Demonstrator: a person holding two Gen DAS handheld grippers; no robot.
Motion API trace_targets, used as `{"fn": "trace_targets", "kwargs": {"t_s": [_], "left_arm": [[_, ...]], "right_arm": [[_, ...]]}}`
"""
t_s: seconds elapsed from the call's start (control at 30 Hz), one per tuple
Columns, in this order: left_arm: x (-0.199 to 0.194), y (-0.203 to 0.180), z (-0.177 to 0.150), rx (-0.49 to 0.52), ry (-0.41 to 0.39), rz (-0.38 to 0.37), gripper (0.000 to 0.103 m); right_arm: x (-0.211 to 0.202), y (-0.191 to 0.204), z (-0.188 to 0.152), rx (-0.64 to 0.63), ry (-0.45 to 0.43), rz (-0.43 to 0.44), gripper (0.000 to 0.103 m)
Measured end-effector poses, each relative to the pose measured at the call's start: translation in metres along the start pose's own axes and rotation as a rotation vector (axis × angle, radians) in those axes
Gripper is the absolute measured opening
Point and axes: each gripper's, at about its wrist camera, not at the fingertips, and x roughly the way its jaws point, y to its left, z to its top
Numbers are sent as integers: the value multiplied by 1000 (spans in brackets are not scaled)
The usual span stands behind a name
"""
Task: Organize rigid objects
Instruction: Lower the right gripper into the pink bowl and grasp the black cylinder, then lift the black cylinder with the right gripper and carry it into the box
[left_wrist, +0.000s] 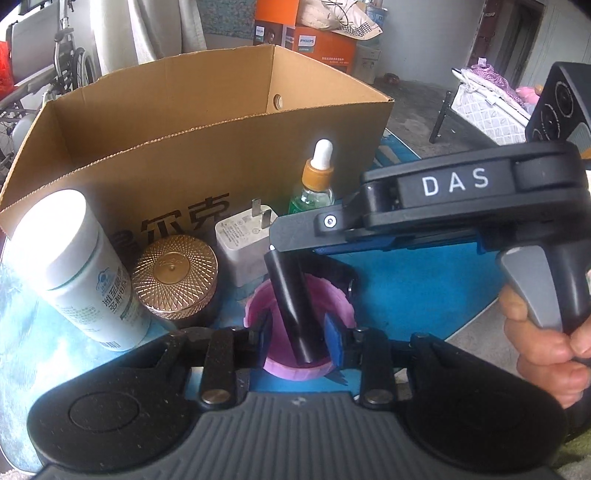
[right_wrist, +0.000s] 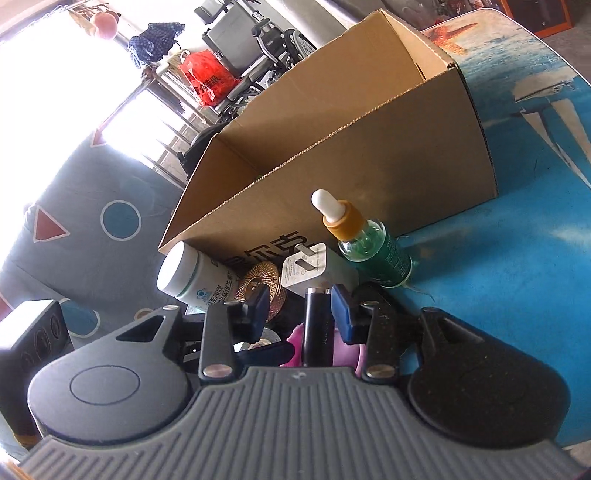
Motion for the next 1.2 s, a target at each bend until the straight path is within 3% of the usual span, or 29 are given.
{"fn": "trace_targets", "kwargs": {"t_s": [0.3, 0.4, 0.5, 1.2], "left_arm": [[14, -6, -2, 17, 26, 34, 24], [16, -5, -3, 13, 27, 34, 23], [15, -4, -2, 20, 24, 38, 23], [-17, -26, -7, 64, -61, 88, 23]], "right_arm": [[33, -2, -1, 25, 41, -18, 38], [34, -4, -2, 29, 30, -17, 31], [32, -6, -2, 32, 20, -19, 23], [-4, 29, -8, -114, -67, -12, 21]]}}
